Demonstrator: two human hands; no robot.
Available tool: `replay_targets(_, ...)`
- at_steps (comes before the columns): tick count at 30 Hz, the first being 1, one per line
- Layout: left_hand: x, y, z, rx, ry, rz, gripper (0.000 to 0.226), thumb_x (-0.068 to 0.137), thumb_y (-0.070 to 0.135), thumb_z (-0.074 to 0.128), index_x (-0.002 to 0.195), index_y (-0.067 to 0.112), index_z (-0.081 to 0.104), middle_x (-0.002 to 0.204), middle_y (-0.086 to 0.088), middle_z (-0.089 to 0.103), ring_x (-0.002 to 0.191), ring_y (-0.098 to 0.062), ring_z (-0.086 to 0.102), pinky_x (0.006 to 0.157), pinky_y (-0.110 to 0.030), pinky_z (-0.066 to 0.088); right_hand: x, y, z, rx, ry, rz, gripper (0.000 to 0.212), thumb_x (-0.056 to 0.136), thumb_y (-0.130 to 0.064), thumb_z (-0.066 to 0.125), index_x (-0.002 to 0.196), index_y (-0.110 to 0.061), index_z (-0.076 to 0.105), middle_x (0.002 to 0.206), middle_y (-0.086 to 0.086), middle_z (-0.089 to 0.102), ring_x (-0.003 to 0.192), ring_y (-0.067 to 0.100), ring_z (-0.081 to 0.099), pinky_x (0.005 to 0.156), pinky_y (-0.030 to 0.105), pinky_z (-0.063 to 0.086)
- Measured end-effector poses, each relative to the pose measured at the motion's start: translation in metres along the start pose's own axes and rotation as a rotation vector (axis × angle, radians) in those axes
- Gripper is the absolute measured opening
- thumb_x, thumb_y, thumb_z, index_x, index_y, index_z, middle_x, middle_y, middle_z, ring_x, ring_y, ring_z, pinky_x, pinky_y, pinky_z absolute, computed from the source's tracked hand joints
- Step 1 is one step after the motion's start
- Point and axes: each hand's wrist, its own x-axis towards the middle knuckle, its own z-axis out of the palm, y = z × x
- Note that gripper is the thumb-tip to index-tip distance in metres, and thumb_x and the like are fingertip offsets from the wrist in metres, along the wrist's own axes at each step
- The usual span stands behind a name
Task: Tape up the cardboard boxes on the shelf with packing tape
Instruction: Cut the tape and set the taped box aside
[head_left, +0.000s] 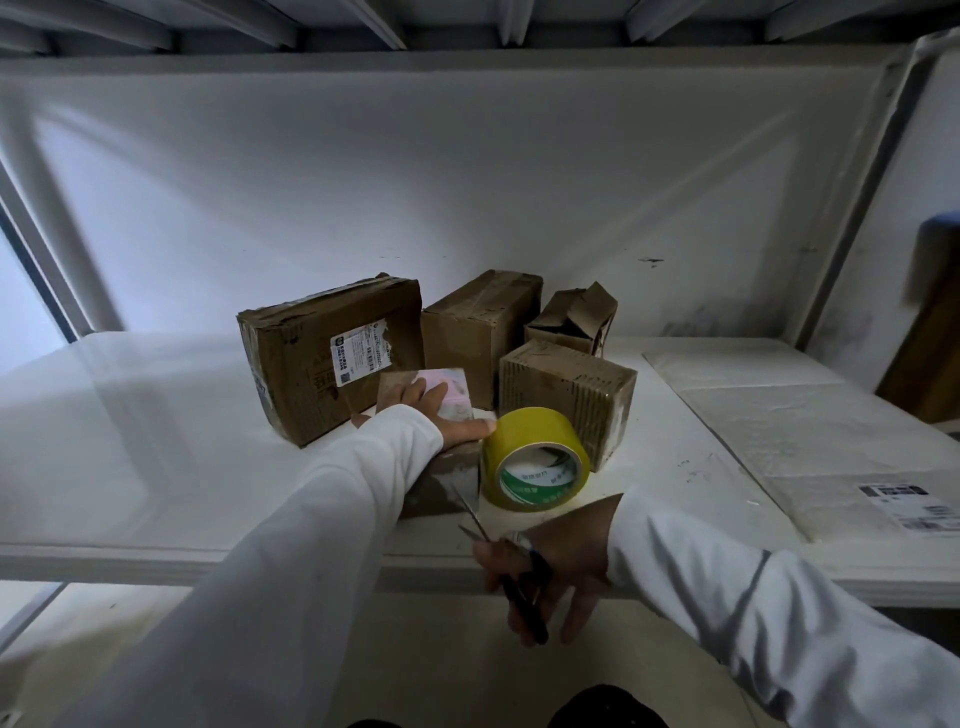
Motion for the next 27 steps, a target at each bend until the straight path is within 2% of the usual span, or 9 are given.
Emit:
replay_targets(4, -0.002, 0.001, 0.0, -0.031, -0.005, -0.001, 0.122, 0.05, 0.093, 0.034, 0.151, 0.033, 0.001, 0.16, 0.003, -0.007, 0.147, -0.023, -0.005, 0.116, -0.052, 0.007, -0.026, 0.007, -0.036, -0.114, 0.127, -0.15, 0.034, 0.088, -0.053, 0.052, 0.102, -0.021, 0.051, 0.074, -0.002, 0.063, 0.081, 0.014, 0.062, 0.088, 0.036, 0.05)
replay_targets(10, -0.003, 0.0, 0.002, -0.017, 0.019, 0.029, 0.1, 0.076, 0.082, 0.037, 0.152, 0.029, -0.001, 0.16, 0.0, -0.008, 0.147, -0.024, -0.007, 0.117, -0.051, 0.005, -0.08, 0.038, -0.116, 0.176, 0.551, -0.373, 0.077, 0.044, -0.052, 0.086, 0.108, -0.015, 0.062, 0.079, 0.0, 0.069, 0.079, 0.012, 0.067, 0.075, 0.032, 0.055)
replay_targets(11, -0.005, 0.001, 0.002, -0.018, 0.021, 0.033, 0.099, 0.077, 0.08, 0.037, 0.152, 0.028, -0.001, 0.16, 0.0, -0.008, 0.147, -0.024, -0.007, 0.117, -0.05, 0.004, -0.078, 0.047, -0.125, 0.253, 0.65, -0.356, 0.071, 0.05, -0.052, 0.086, 0.106, -0.015, 0.062, 0.08, 0.001, 0.067, 0.079, 0.014, 0.064, 0.075, 0.031, 0.052)
replay_targets(14, -0.006, 0.002, 0.001, -0.007, 0.031, 0.041, 0.099, 0.078, 0.08, 0.037, 0.152, 0.027, 0.0, 0.16, -0.001, -0.008, 0.147, -0.023, -0.007, 0.118, -0.048, 0.002, -0.049, 0.079, -0.148, 0.124, 1.051, -0.065, 0.038, 0.088, -0.034, 0.063, 0.111, -0.004, 0.062, 0.09, 0.011, 0.06, 0.076, 0.022, 0.056, 0.063, 0.02, 0.044)
replay_targets(17, -0.003, 0.001, 0.003, 0.005, 0.023, 0.021, 0.109, 0.067, 0.089, 0.034, 0.152, 0.029, -0.001, 0.16, 0.0, -0.008, 0.147, -0.024, -0.007, 0.117, -0.051, 0.004, -0.024, 0.105, -0.15, -0.332, 1.045, 0.355, 0.046, 0.091, -0.044, 0.056, 0.119, -0.007, 0.059, 0.12, 0.014, 0.06, 0.108, 0.029, 0.057, 0.082, 0.027, 0.041)
replay_targets(20, 0.0, 0.0, 0.004, 0.011, 0.029, 0.018, 0.111, 0.065, 0.09, 0.034, 0.152, 0.03, -0.001, 0.16, 0.001, -0.007, 0.147, -0.024, -0.007, 0.116, -0.053, 0.005, -0.028, 0.095, -0.147, -0.375, 1.166, 0.427, 0.032, 0.088, -0.034, 0.059, 0.114, -0.014, 0.062, 0.122, 0.013, 0.059, 0.11, 0.031, 0.057, 0.086, 0.032, 0.044)
replay_targets(22, -0.001, -0.001, 0.005, 0.016, 0.035, 0.024, 0.106, 0.07, 0.088, 0.035, 0.152, 0.03, -0.001, 0.16, 0.001, -0.008, 0.147, -0.023, -0.007, 0.116, -0.052, 0.004, -0.036, 0.072, -0.142, -0.451, 1.345, 0.3, 0.024, 0.09, -0.029, 0.053, 0.106, -0.015, 0.064, 0.112, 0.013, 0.062, 0.1, 0.032, 0.059, 0.082, 0.033, 0.045)
replay_targets(24, 0.0, 0.0, 0.005, 0.018, 0.038, 0.025, 0.107, 0.069, 0.088, 0.034, 0.152, 0.03, -0.001, 0.16, 0.001, -0.008, 0.147, -0.024, -0.008, 0.117, -0.052, 0.004, -0.038, 0.042, -0.132, -0.516, 1.505, -0.075, 0.021, 0.092, -0.03, 0.049, 0.099, -0.019, 0.066, 0.101, 0.009, 0.064, 0.088, 0.029, 0.059, 0.077, 0.033, 0.047)
replay_targets(27, -0.002, 0.001, 0.005, 0.004, 0.036, 0.013, 0.122, 0.049, 0.092, 0.025, 0.151, 0.031, -0.001, 0.16, 0.003, -0.008, 0.147, -0.023, -0.008, 0.116, -0.052, 0.004, -0.034, -0.009, -0.106, -0.529, 1.318, -0.571, 0.016, 0.093, -0.033, 0.052, 0.096, -0.023, 0.063, 0.094, -0.001, 0.061, 0.084, 0.018, 0.055, 0.075, 0.03, 0.045)
